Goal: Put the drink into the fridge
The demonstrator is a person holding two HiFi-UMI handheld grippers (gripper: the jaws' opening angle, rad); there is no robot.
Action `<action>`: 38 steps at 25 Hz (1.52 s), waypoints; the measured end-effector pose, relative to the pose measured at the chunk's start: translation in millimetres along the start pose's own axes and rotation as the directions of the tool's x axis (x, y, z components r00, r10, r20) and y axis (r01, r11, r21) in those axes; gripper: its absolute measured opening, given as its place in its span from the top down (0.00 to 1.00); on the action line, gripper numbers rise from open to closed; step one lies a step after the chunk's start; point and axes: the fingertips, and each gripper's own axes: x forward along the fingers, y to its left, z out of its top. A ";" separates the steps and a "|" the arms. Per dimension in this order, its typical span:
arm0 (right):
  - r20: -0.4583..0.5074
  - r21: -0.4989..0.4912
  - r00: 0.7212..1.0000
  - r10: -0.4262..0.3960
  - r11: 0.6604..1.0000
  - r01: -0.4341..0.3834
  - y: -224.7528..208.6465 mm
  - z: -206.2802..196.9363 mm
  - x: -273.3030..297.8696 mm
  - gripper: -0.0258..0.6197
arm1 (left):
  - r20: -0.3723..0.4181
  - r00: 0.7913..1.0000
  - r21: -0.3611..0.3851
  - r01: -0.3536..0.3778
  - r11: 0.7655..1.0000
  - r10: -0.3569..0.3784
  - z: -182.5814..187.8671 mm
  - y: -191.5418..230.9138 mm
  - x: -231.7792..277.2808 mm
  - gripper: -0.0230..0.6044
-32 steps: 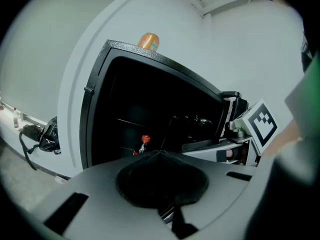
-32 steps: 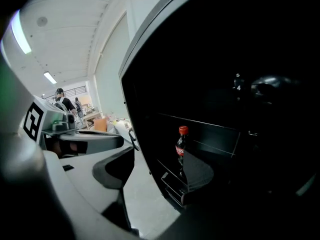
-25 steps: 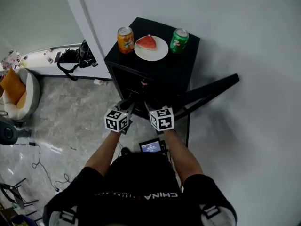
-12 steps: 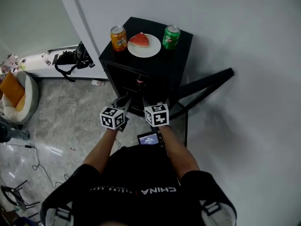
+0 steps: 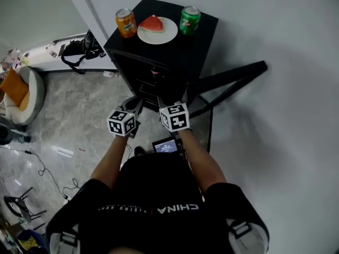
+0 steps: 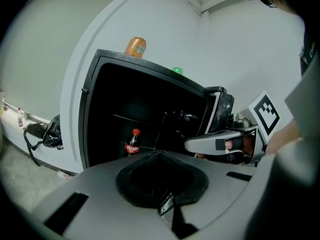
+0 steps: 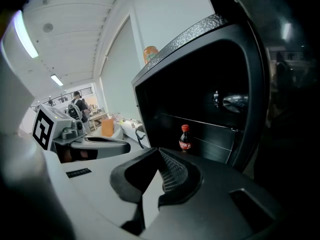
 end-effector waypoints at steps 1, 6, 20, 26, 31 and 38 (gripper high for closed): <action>-0.005 0.000 1.000 0.011 1.000 -0.011 -0.4 -4.6 -1.5 0.94 | -0.009 1.000 0.002 -0.008 1.000 0.008 -5.2 -4.0 -0.8 0.94; -0.029 0.049 0.998 0.059 0.997 -0.058 -5.6 -27.0 -6.3 0.94 | -0.068 0.997 0.008 -0.038 0.999 0.039 -37.1 -22.9 -11.0 0.94; -0.010 0.100 1.000 -0.016 0.995 0.017 1.1 -52.3 -62.6 0.94 | -0.075 0.997 0.029 0.019 0.999 -0.017 -60.1 -49.2 -67.6 0.94; -0.023 0.152 0.998 -0.050 0.987 0.053 51.2 -86.2 -90.6 0.94 | -0.047 0.996 0.054 0.072 0.996 -0.070 -87.8 -62.9 -133.2 0.94; -0.019 0.152 0.997 -0.080 0.985 0.082 104.6 -114.1 -117.8 0.94 | 0.029 0.998 0.000 0.062 0.998 -0.062 -108.2 -54.0 -201.3 0.94; -0.051 0.167 0.989 -0.136 0.975 0.143 159.4 -170.2 -169.5 0.94 | 0.026 0.993 -0.044 0.114 0.993 -0.113 -159.9 -83.3 -263.9 0.94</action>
